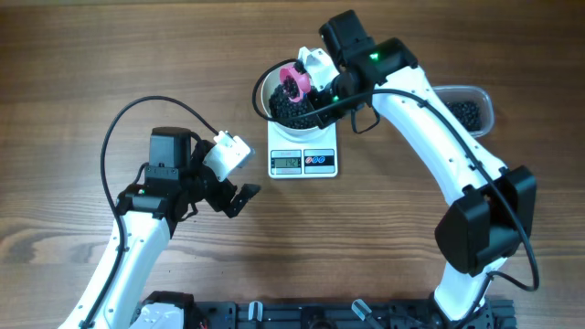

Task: Scoop item into bowl and weigh 150g on scale

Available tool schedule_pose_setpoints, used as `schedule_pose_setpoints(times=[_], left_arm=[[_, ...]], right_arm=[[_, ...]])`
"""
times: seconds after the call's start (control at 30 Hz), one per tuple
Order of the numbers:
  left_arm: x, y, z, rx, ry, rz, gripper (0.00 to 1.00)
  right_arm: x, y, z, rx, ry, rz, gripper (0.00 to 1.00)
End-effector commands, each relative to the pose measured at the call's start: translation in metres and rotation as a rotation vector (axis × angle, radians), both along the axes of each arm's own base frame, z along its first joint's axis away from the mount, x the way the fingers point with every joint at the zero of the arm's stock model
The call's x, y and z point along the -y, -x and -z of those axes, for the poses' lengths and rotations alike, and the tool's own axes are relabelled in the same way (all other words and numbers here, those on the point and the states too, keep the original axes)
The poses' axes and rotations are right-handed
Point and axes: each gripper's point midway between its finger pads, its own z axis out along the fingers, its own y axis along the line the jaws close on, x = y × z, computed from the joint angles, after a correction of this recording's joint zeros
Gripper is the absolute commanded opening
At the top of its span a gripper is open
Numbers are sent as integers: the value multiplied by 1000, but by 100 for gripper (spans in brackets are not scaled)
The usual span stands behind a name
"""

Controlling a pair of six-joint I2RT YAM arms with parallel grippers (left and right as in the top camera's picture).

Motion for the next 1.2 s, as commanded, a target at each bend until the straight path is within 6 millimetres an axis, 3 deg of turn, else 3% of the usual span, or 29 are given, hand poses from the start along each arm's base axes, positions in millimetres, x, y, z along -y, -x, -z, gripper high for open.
schedule_pose_setpoints(times=[0.0, 0.27, 0.63, 1.17], left_arm=[[4, 4, 0, 7, 10, 28, 100], [4, 4, 0, 7, 10, 28, 100], [4, 4, 0, 8, 9, 29, 100], [4, 4, 0, 7, 10, 28, 100]], right_arm=[[-1, -7, -6, -10, -54, 13, 4], [2, -10, -7, -7, -60, 23, 4], [26, -26, -27, -81, -287, 78, 4], [29, -29, -25, -70, -270, 90, 4]])
